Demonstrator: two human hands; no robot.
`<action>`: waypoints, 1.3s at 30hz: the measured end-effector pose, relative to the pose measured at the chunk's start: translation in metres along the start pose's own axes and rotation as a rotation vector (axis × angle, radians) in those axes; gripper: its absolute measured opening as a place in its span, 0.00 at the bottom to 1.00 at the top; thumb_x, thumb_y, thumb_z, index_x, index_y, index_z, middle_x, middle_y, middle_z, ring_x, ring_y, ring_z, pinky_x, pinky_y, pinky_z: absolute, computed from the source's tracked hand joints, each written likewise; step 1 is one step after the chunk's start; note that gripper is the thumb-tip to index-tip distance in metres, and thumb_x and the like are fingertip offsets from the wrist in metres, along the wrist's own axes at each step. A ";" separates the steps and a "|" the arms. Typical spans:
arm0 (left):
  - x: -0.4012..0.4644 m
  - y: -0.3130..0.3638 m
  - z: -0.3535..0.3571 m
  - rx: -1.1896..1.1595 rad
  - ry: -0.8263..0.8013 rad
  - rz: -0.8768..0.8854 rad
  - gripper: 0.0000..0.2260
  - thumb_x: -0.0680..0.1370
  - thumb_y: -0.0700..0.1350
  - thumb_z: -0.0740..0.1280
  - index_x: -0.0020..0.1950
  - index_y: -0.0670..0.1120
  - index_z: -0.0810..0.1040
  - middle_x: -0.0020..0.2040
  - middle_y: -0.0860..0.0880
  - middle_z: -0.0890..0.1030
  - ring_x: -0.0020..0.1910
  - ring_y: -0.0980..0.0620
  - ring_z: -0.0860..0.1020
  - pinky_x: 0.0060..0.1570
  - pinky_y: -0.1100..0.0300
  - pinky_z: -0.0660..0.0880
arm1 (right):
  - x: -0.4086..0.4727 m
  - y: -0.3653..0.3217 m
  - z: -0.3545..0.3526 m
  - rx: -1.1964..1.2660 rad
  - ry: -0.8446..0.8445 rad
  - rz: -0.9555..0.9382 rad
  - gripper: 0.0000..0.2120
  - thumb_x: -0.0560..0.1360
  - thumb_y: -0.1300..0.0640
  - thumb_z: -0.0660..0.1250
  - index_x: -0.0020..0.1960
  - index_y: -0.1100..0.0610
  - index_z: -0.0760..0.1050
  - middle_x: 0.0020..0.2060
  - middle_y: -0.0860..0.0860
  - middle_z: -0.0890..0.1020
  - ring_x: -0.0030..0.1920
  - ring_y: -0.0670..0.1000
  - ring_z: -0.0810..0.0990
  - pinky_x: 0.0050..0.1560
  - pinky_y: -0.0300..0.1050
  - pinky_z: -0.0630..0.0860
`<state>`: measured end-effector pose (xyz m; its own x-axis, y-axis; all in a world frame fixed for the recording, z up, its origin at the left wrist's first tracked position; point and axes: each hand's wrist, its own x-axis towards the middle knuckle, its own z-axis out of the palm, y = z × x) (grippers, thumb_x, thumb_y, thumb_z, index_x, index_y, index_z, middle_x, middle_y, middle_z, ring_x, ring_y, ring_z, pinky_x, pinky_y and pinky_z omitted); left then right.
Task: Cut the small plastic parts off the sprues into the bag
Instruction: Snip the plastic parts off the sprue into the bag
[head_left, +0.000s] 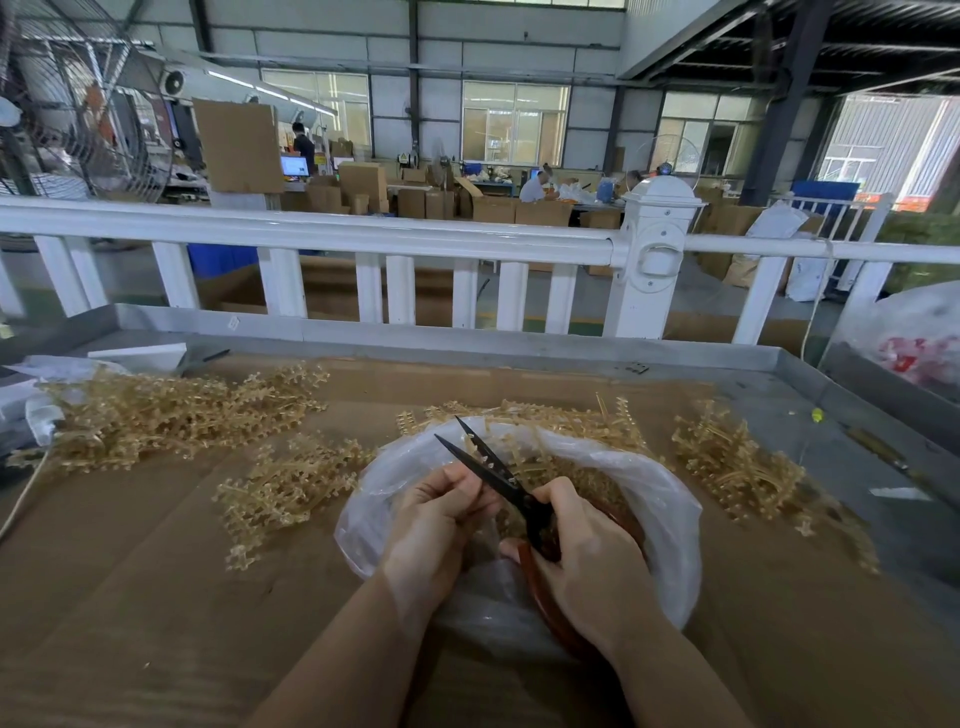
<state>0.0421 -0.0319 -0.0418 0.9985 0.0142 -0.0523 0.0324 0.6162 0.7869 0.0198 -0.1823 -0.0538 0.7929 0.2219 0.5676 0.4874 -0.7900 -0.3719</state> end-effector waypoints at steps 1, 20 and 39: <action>0.000 0.000 0.000 0.005 -0.007 0.004 0.09 0.77 0.30 0.59 0.41 0.38 0.76 0.31 0.47 0.81 0.29 0.55 0.80 0.32 0.65 0.78 | 0.000 0.000 0.001 -0.005 0.001 0.000 0.19 0.72 0.40 0.68 0.53 0.53 0.72 0.42 0.45 0.80 0.44 0.45 0.79 0.42 0.37 0.75; 0.005 -0.005 0.000 -0.086 0.135 0.036 0.07 0.76 0.29 0.62 0.41 0.39 0.74 0.33 0.45 0.78 0.28 0.54 0.79 0.31 0.64 0.78 | 0.000 -0.002 0.000 -0.028 0.034 -0.001 0.18 0.69 0.40 0.70 0.50 0.52 0.72 0.38 0.43 0.81 0.38 0.43 0.79 0.36 0.33 0.73; 0.005 -0.007 0.003 -0.017 0.161 0.059 0.06 0.76 0.29 0.63 0.42 0.38 0.74 0.36 0.43 0.77 0.29 0.55 0.79 0.32 0.66 0.78 | 0.004 0.002 0.003 -0.055 -0.005 -0.008 0.19 0.72 0.39 0.66 0.53 0.52 0.70 0.39 0.46 0.82 0.39 0.45 0.81 0.37 0.35 0.74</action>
<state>0.0469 -0.0381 -0.0455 0.9788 0.1756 -0.1056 -0.0276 0.6236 0.7813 0.0251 -0.1809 -0.0548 0.7910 0.2308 0.5666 0.4725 -0.8187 -0.3262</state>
